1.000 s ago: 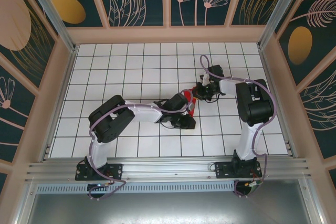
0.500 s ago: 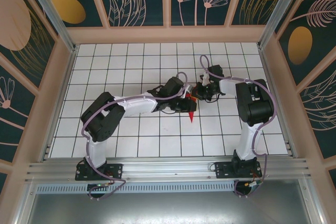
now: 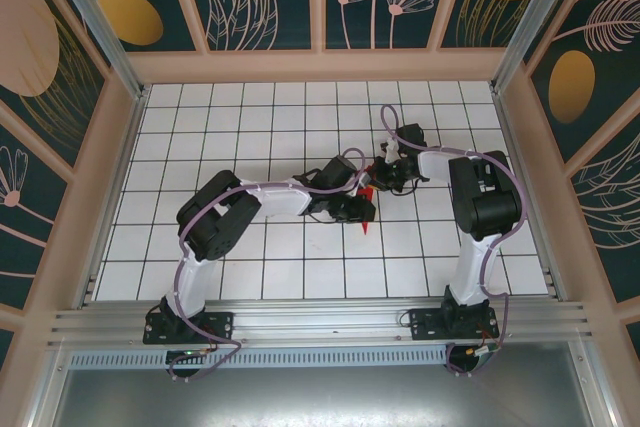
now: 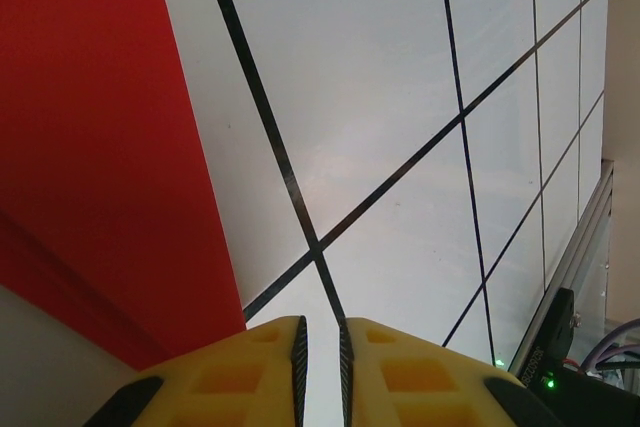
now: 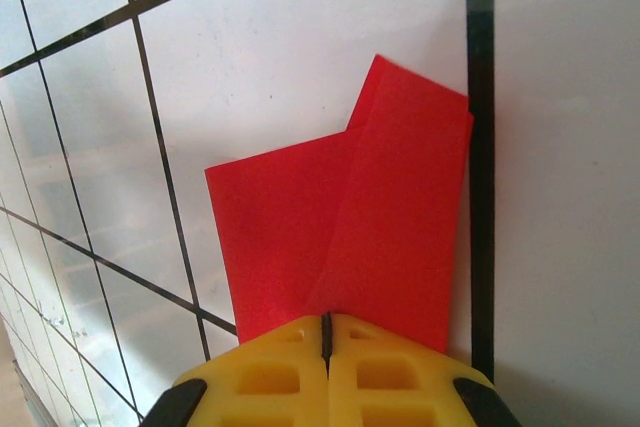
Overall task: Fold a paper plane with a square sheet of paper (fold left side to right side)
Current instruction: Fold the wing for the fifth time at the center of the table.
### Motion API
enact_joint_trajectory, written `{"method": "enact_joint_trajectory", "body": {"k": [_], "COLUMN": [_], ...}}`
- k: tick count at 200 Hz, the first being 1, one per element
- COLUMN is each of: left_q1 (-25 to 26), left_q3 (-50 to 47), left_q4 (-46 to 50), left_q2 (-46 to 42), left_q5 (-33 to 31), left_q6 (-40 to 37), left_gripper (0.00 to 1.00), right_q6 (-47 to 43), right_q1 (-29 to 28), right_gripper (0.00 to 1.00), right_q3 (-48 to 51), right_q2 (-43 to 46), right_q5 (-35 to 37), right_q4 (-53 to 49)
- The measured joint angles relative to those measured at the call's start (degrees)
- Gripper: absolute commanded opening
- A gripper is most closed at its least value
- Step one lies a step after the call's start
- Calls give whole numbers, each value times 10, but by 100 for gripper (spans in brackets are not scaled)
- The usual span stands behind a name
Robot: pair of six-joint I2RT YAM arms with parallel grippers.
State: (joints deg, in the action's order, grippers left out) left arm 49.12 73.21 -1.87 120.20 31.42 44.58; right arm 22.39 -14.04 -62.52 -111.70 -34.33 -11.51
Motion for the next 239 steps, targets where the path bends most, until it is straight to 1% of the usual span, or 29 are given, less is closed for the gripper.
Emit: {"method": "enact_joint_trajectory", "body": {"k": [98,209,239], "left_q1": [3,9,11], "left_q3": [0,0,-15], "left_q4": [6,11,-8], "left_q2": [1,1,-3], "left_q5": [-9,-39,-42], "left_q6": [-11,-20,-17], "left_gripper": [21,20,19], "right_q6": [-14,-16,-17], "right_q1": [0,0,0], "right_gripper": [2,2,2], "right_q3": [-5,-5,-5], "right_q2": [-2,-3,-3], "right_q5": [0,0,0], "right_q4": [-8,-8,-9]}}
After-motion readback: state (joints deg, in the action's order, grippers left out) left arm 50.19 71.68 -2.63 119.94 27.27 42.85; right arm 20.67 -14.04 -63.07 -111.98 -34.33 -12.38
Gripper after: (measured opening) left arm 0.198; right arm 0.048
